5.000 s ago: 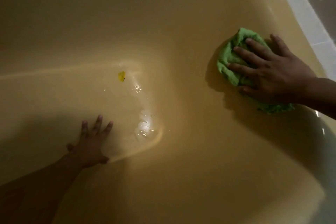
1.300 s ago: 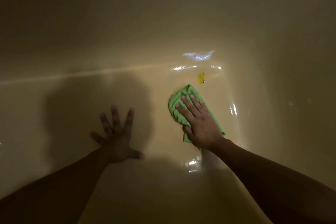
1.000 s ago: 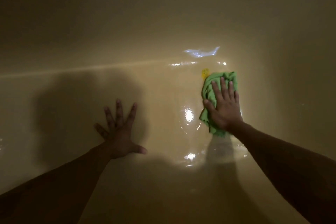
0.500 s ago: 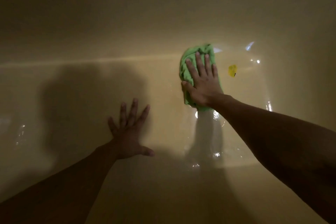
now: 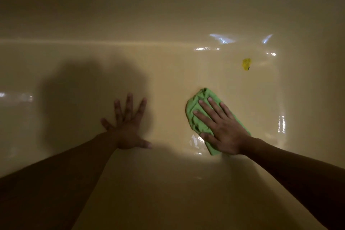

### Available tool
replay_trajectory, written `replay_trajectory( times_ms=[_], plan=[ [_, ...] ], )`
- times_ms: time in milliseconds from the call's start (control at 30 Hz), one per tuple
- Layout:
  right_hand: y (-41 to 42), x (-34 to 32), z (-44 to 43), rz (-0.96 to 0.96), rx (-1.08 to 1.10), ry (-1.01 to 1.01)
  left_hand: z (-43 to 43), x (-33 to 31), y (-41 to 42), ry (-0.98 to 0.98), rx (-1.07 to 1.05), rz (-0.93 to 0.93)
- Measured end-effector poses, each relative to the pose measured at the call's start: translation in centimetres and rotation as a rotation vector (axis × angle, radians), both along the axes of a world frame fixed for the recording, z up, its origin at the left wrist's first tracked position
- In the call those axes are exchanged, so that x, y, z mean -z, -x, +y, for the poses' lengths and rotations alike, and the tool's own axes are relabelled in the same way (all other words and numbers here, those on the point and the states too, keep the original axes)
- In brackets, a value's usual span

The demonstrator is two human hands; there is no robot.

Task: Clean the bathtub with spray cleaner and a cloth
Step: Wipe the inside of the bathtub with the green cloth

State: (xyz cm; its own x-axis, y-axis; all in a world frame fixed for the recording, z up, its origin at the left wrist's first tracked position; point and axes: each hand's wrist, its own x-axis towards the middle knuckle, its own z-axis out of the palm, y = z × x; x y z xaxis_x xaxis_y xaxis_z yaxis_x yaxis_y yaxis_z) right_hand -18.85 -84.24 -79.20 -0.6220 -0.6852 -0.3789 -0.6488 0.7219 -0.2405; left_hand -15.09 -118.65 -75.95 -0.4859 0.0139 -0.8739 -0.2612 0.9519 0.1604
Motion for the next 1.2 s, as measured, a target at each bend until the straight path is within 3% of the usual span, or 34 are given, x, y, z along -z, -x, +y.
replay_trajectory(
  times_ms=[333, 500, 600, 733, 867, 1033, 1200],
  plan=[
    [1.1, 0.2, 8.2, -0.058, 0.565, -0.065, -0.2, 0.2, -0.5, -0.008, -0.018, 0.006],
    [6.9, 1.0, 5.4, -0.01, 0.893, -0.078, -0.6, 0.8, -0.1, -0.002, -0.009, 0.054],
    [10.7, 1.2, 2.5, 0.026, 0.943, -0.071, -0.7, 0.7, 0.3, -0.004, -0.011, 0.062],
    [14.4, 1.6, -2.8, 0.096, 0.874, -0.061, -0.9, 0.7, 0.7, -0.025, -0.011, 0.067],
    [15.1, 1.8, -9.5, 0.132, 0.657, -0.053, -1.1, 0.9, 0.7, -0.039, -0.012, 0.093],
    [10.4, 1.6, -14.9, 0.119, 0.239, -0.017, -1.6, 1.0, 0.1, -0.078, -0.056, 0.156],
    [4.5, 1.2, -13.3, 0.08, 0.027, 0.012, -3.1, 1.0, -0.7, -0.095, -0.017, 0.169]
  ],
)
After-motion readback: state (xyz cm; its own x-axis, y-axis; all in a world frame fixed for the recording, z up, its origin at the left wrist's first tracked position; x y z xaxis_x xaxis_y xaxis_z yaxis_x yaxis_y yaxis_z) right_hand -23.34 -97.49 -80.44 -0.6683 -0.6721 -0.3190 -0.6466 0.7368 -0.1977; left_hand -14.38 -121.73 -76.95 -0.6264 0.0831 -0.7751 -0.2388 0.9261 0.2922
